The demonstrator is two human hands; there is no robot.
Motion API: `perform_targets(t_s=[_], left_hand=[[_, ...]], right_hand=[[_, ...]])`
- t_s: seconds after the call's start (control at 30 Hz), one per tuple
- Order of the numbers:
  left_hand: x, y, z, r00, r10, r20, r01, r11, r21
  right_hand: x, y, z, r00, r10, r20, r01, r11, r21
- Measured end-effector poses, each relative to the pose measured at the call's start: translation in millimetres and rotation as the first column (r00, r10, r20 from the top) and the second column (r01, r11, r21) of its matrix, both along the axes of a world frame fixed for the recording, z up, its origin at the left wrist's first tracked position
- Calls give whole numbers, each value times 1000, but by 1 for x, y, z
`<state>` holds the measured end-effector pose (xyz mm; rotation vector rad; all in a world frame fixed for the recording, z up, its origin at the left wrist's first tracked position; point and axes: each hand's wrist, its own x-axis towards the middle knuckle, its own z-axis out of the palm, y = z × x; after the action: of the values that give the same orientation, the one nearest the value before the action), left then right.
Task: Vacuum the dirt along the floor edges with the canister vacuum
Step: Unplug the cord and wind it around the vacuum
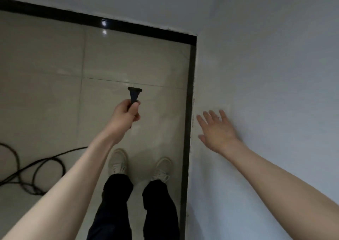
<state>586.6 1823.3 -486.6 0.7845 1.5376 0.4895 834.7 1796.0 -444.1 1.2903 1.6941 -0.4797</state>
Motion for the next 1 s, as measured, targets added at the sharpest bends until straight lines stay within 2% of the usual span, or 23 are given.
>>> perform_targets(t_s=[0.03, 0.07, 0.13, 0.2, 0.23, 0.37, 0.53, 0.6, 0.67, 0.73, 0.8, 0.87, 0.9, 0.97, 1.0], left_hand=[[-10, 0, 15, 990, 89, 109, -89, 996, -4], [-19, 0, 30, 962, 166, 217, -166, 986, -17], [-37, -1, 62, 883, 276, 381, -281, 959, -43], [-58, -6, 95, 815, 350, 462, -375, 926, -40], [-70, -10, 111, 789, 380, 483, -419, 908, -29], [-133, -29, 166, 739, 475, 478, -573, 816, 75], [-216, -67, 254, 560, 700, 443, -824, 527, 209], [-245, -94, 294, 506, 769, 390, -861, 425, 279], [-271, -126, 328, 451, 839, 304, -877, 354, 325], [-291, -160, 356, 396, 891, 221, -894, 319, 314], [-306, -193, 381, 354, 929, 111, -916, 320, 242], [-318, -222, 400, 350, 936, -20, -922, 348, 170], [-324, -234, 409, 365, 925, -106, -906, 379, 187], [-334, -255, 427, 394, 861, -322, -805, 492, 331], [-336, -263, 441, 436, 813, -385, -723, 572, 388]], right_hand=[[-25, -2, -1, 978, -141, -157, 137, 990, -38], [-52, -3, -2, 908, -283, -310, 267, 959, -92], [-109, -2, 2, 667, -521, -532, 455, 851, -262], [-164, -3, 11, 439, -659, -611, 499, 744, -445], [-187, -5, 15, 384, -685, -619, 490, 720, -492], [-254, -12, 43, 342, -648, -680, 470, 745, -473], [-278, -3, 110, 447, -494, -746, 394, 857, -331], [-291, -1, 154, 406, -482, -776, 359, 865, -349], [-312, -3, 201, 275, -509, -816, 360, 841, -404], [-335, -7, 247, 140, -545, -827, 359, 806, -470], [-360, -15, 290, 63, -539, -840, 322, 807, -494], [-384, -25, 331, 38, -478, -877, 234, 858, -457], [-397, -30, 352, 34, -427, -904, 175, 893, -415], [-424, -43, 395, 30, -313, -949, 53, 949, -311], [-439, -50, 416, 22, -256, -966, -5, 967, -256]])
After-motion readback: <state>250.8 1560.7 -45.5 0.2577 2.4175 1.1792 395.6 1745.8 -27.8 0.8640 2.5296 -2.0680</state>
